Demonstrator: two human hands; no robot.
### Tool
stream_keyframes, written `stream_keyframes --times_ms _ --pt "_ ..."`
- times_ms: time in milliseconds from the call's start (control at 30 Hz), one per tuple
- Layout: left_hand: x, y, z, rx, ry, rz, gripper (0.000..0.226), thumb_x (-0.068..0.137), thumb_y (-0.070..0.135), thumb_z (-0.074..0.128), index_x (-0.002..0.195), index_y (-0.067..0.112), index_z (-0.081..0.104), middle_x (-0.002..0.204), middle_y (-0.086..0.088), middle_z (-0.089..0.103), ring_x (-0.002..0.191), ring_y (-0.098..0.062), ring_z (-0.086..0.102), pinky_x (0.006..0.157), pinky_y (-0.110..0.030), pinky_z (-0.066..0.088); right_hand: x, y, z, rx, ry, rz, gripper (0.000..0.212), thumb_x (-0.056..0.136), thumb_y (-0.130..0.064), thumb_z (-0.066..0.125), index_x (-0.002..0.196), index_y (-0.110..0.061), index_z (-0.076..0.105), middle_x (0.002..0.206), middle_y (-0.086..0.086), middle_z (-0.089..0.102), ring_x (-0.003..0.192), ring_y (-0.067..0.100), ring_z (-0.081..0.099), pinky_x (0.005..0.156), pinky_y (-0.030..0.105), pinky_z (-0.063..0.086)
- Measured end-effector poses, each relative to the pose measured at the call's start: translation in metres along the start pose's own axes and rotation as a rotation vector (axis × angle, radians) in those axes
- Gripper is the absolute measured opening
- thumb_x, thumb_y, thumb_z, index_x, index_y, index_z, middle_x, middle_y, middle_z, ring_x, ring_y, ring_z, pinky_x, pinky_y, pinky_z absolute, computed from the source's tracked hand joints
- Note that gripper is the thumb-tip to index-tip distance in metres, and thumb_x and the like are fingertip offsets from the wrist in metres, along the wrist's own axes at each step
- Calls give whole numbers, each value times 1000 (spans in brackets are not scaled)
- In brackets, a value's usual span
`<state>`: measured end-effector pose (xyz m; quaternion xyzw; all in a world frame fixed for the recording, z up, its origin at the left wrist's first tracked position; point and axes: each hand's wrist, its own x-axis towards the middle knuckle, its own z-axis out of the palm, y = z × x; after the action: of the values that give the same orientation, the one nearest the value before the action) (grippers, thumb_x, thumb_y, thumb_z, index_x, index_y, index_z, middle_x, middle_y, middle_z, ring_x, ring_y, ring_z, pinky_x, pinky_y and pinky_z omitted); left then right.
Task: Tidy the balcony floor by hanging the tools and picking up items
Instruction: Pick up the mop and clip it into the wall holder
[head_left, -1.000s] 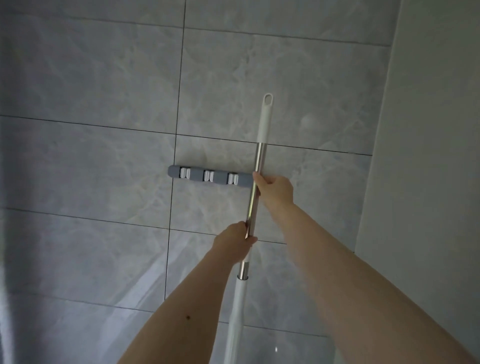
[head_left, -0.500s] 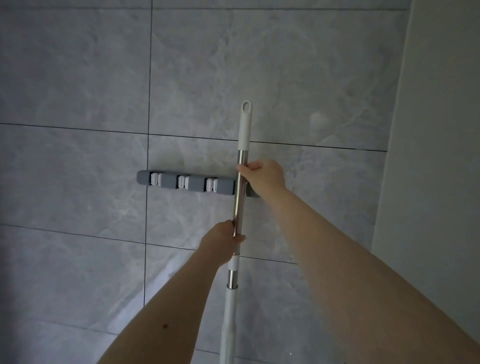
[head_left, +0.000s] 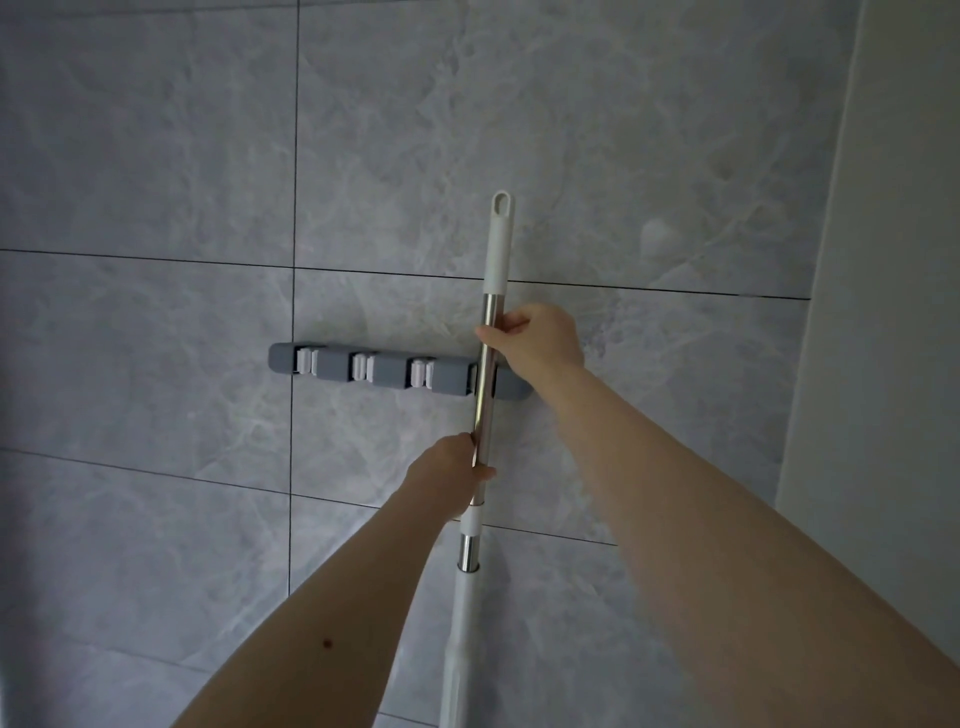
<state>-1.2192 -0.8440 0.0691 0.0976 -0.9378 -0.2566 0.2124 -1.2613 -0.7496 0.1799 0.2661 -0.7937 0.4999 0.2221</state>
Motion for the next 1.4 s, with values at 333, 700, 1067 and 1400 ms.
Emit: stream_keyframes --times_ms 333,700,1067,1400 --pt "1 5 3 32 10 -40 34 93 26 56 115 1 53 113 -15 61 103 -30 62 82 -33 48 -4 -5 1 -65 -4 40 34 84 -39 69 91 -6 73 92 10 74 85 23 69 78 35 55" --pt "1 2 9 72 -4 -67 35 95 27 53 120 4 49 118 -12 59 104 -28 61 86 -35 49 -2 0 4 -36 -56 71 37 84 -37 69 92 -1 69 80 6 61 74 18 57 49 21 35" --pt "10 -3 22 70 70 -67 32 96 28 49 119 6 48 113 -11 61 101 -29 62 80 -34 47 1 10 19 -161 84 74 36 88 -39 63 97 -4 69 98 11 71 92 26 67 66 27 38" --pt "22 -13 22 -14 10 -29 33 91 27 56 114 4 52 110 -14 62 96 -31 63 71 -31 43 -7 17 36 -463 242 -152 37 95 -39 50 95 -5 65 97 11 69 89 27 63 64 29 30"
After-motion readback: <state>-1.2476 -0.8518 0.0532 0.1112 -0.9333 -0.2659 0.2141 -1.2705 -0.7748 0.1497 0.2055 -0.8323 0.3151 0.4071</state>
